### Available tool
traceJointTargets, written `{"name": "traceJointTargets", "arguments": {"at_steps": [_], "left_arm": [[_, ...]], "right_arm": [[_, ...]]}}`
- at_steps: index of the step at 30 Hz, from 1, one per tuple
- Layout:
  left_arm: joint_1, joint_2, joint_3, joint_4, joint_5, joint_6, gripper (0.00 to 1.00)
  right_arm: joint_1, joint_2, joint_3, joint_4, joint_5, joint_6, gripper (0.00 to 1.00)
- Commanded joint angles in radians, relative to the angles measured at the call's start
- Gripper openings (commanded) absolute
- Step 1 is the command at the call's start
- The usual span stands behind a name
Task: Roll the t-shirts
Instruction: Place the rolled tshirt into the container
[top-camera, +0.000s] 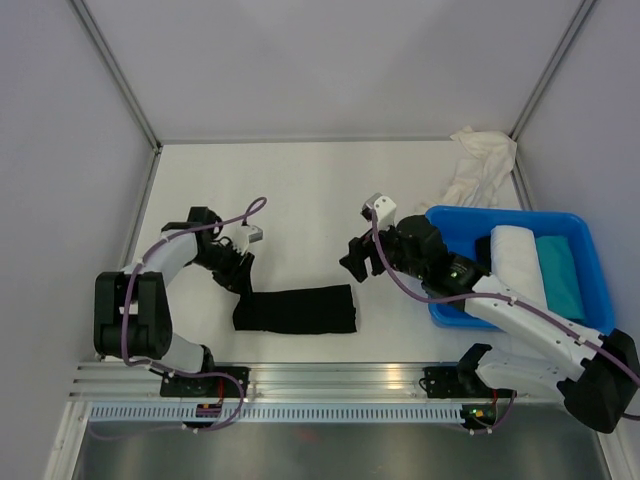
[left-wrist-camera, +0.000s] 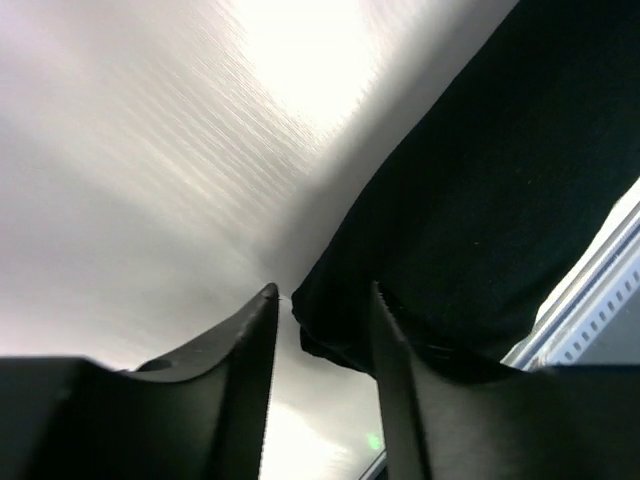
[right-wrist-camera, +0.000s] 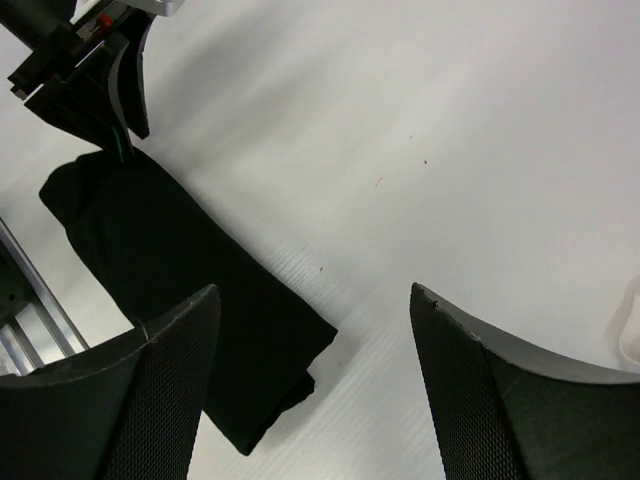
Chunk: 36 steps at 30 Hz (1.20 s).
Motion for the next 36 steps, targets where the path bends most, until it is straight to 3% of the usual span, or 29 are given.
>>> {"name": "traceJointTargets", "arguments": {"at_steps": [1, 7, 11, 14, 17, 24, 28, 30, 33, 34, 36], "left_arm": [[0.003, -0.100, 0.064, 0.014, -0.011, -0.076, 0.49], [0.004, -0.212, 0.122, -0.023, -0.066, -0.098, 0.59], [0.004, -0.296, 0.132, -0.231, -0.057, -0.010, 0.63], [0.004, -0.330, 0.054, -0.314, -0.078, 0.047, 0.64], [0.000, -0.367, -0.057, -0.319, -0.078, 0.097, 0.64], [-0.026, -0.339, -0.075, -0.294, -0.060, 0.143, 0.66], [-0.083, -0.301, -0.117, -0.219, -0.060, 0.140, 0.65], [-0.095, -0.275, -0.121, -0.193, -0.060, 0.117, 0.54], [-0.095, -0.264, -0.132, -0.169, -0.061, 0.117, 0.31], [-0.094, -0.269, -0.135, -0.162, -0.063, 0.120, 0.26], [-0.095, -0.278, -0.143, -0.156, -0.084, 0.123, 0.06]], "right_arm": [[-0.002, -0.007, -0.034, 0.045, -0.028, -0.041, 0.82], [-0.008, 0.120, -0.044, 0.008, -0.195, 0.153, 0.78], [-0.081, 0.205, -0.091, 0.076, -0.319, 0.224, 0.74], [-0.132, 0.229, -0.148, 0.159, -0.360, 0.282, 0.74], [-0.140, 0.292, -0.156, 0.208, -0.405, 0.292, 0.73], [-0.148, 0.356, -0.232, 0.339, -0.464, 0.360, 0.72], [-0.161, 0.398, -0.242, 0.403, -0.449, 0.379, 0.64], [-0.169, 0.412, -0.252, 0.436, -0.453, 0.393, 0.59], [-0.180, 0.421, -0.255, 0.473, -0.465, 0.408, 0.44], [-0.181, 0.422, -0.254, 0.471, -0.465, 0.411, 0.33], [-0.186, 0.427, -0.257, 0.460, -0.461, 0.414, 0.20]]}}
